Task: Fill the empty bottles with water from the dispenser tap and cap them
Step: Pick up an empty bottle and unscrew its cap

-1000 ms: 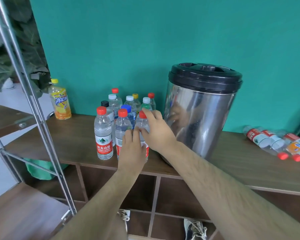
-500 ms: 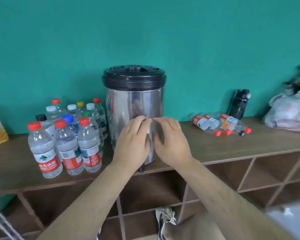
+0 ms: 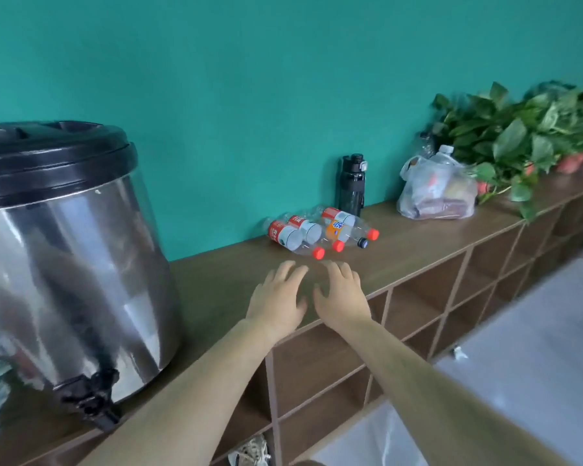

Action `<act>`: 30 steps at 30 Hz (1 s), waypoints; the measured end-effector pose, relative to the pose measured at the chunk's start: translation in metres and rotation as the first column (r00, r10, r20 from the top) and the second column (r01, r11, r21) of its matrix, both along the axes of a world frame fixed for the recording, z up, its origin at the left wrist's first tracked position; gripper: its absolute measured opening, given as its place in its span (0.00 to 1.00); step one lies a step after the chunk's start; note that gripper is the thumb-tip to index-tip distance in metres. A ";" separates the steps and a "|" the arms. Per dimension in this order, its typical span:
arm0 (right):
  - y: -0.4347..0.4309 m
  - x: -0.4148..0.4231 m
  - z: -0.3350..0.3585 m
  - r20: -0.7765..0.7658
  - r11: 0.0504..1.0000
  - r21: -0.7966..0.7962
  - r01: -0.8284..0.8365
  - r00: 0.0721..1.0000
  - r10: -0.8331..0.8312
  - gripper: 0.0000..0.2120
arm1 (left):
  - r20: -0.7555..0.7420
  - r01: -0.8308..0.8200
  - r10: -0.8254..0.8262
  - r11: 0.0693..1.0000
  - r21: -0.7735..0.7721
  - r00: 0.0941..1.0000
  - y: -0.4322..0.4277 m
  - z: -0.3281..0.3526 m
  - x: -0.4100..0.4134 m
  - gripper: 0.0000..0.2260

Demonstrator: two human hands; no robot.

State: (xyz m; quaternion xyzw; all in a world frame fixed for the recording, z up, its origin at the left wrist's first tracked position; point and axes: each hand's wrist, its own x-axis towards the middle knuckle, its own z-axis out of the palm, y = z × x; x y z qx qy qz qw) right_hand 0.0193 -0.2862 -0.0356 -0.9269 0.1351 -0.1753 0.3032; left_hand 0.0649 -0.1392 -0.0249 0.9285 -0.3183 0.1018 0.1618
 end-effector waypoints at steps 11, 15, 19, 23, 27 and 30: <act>-0.103 0.113 -0.025 0.040 0.984 -0.024 0.177 0.984 -0.176 0.25 | 0.000 0.036 -0.038 0.956 0.291 0.999 -0.101 -0.001 0.118 0.32; -0.161 0.143 -0.028 -0.099 0.973 -0.141 0.183 0.975 -0.198 0.36 | -0.090 0.080 -0.052 0.937 0.339 0.995 -0.133 -0.002 0.147 0.39; -0.198 0.169 -0.023 -0.247 0.979 -0.165 0.124 0.955 -0.162 0.38 | -0.162 0.101 -0.042 0.922 0.373 0.986 -0.156 -0.008 0.170 0.40; -0.205 0.180 -0.030 -0.309 0.986 -0.149 0.067 0.945 -0.111 0.34 | -0.108 0.045 -0.008 0.938 0.344 0.994 -0.160 -0.022 0.177 0.29; -0.183 0.178 -0.040 -0.269 0.987 -0.162 0.026 0.961 -0.069 0.29 | -0.146 0.034 0.004 0.966 0.257 0.989 -0.147 -0.034 0.178 0.20; -0.157 0.170 -0.036 -0.249 0.988 -0.151 0.017 0.967 -0.055 0.26 | -0.188 0.043 -0.008 0.983 0.179 0.982 -0.127 -0.037 0.175 0.17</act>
